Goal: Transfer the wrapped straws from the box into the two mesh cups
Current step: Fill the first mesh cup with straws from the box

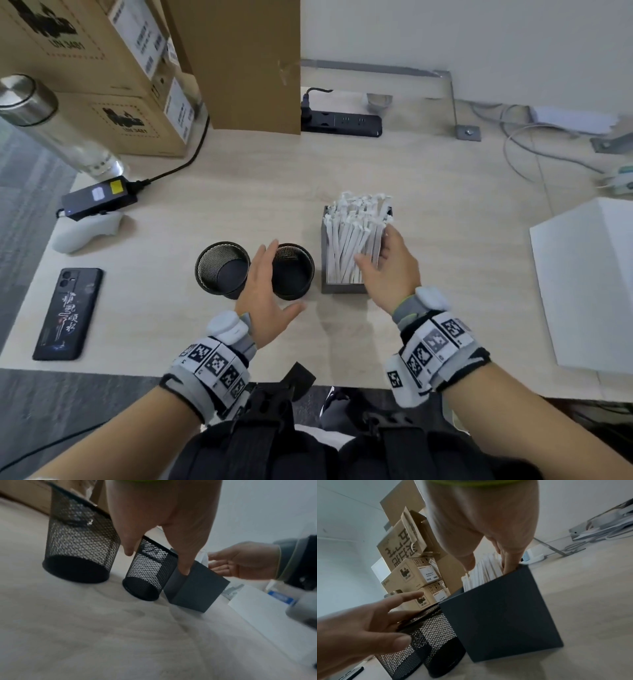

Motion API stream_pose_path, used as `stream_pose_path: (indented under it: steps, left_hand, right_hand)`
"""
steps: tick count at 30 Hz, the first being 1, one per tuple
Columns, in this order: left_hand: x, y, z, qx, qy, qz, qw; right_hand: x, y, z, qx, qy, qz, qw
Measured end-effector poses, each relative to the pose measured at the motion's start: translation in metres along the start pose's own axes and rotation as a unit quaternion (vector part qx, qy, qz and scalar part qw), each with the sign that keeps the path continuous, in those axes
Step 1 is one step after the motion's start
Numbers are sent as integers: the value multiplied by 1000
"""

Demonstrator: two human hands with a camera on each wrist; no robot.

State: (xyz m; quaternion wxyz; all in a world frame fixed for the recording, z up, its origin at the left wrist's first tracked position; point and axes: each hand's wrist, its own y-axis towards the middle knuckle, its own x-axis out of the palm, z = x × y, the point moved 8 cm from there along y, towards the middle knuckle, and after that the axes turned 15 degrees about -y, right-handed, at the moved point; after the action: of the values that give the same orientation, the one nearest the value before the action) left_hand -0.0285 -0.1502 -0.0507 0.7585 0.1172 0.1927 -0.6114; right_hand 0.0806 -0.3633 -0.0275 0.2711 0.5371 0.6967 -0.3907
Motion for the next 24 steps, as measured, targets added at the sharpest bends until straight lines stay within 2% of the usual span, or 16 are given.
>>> stream_pose_path:
  steps: [3,6,8,11,17,20,24]
  left_hand:
    - [-1,8,-7,-33,-60,25,997]
    - [3,9,-18,-73,-129,37,988]
    - [5,10,-24,-86,-154,42,983]
    - [9,15,-31,-81,-166,33,982]
    - [9,20,-23,-75,-193,29,978]
    - [8,16,-13,-56,-197,18,979]
    - [7,8,-12,-52,-198,-15,979]
  right_hand:
    - [15,2,-6,8,-32,-2,999]
    - [22,4,-18,-37,-113,-1,993]
    - [23,8,-18,-44,-119,6,992]
    - [18,13,-17,-50,-76,9,996]
    - [18,12,-20,-101,-106,5,989]
    - [5,11,-15,-42,-12,15,999]
    - [-12,9,-11,17,128,50,990]
